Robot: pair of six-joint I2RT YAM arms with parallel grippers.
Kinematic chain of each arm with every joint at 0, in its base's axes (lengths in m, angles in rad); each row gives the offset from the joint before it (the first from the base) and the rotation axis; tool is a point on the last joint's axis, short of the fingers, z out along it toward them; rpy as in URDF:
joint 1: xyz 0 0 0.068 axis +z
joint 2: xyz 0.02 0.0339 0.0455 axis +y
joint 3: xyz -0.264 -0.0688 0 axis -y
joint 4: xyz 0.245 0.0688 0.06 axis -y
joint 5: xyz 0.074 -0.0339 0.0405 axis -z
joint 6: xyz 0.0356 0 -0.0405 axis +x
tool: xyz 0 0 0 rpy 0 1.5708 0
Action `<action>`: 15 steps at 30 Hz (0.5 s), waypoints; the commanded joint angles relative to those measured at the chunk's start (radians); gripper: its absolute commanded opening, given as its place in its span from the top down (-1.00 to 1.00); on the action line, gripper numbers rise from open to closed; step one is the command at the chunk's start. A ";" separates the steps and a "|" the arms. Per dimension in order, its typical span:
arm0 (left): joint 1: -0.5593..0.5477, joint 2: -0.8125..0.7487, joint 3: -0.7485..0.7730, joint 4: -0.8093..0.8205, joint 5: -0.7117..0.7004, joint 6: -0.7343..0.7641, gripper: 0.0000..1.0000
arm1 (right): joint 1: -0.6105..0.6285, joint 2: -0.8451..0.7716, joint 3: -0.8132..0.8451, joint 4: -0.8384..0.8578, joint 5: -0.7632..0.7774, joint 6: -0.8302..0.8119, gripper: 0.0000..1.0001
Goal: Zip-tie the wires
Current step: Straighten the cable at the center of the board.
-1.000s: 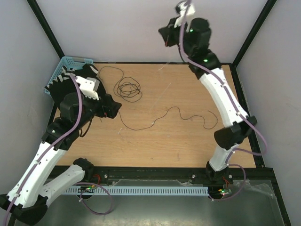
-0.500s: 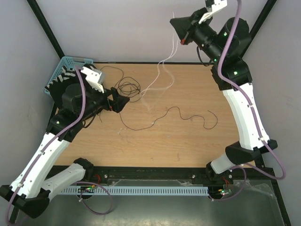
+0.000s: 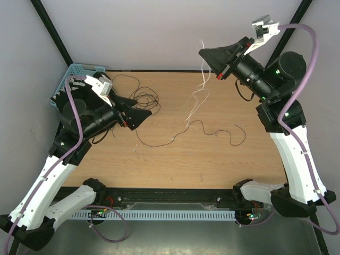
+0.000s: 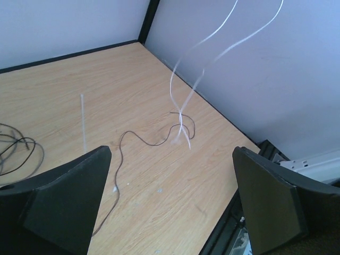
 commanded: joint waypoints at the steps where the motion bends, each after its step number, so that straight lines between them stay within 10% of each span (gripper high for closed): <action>1: -0.021 0.034 -0.020 0.097 0.052 -0.056 -0.98 | 0.006 -0.054 -0.028 0.066 -0.047 0.047 1.00; 15: -0.207 0.238 0.000 0.234 -0.011 -0.006 -0.98 | 0.007 -0.077 -0.086 0.072 -0.058 0.079 1.00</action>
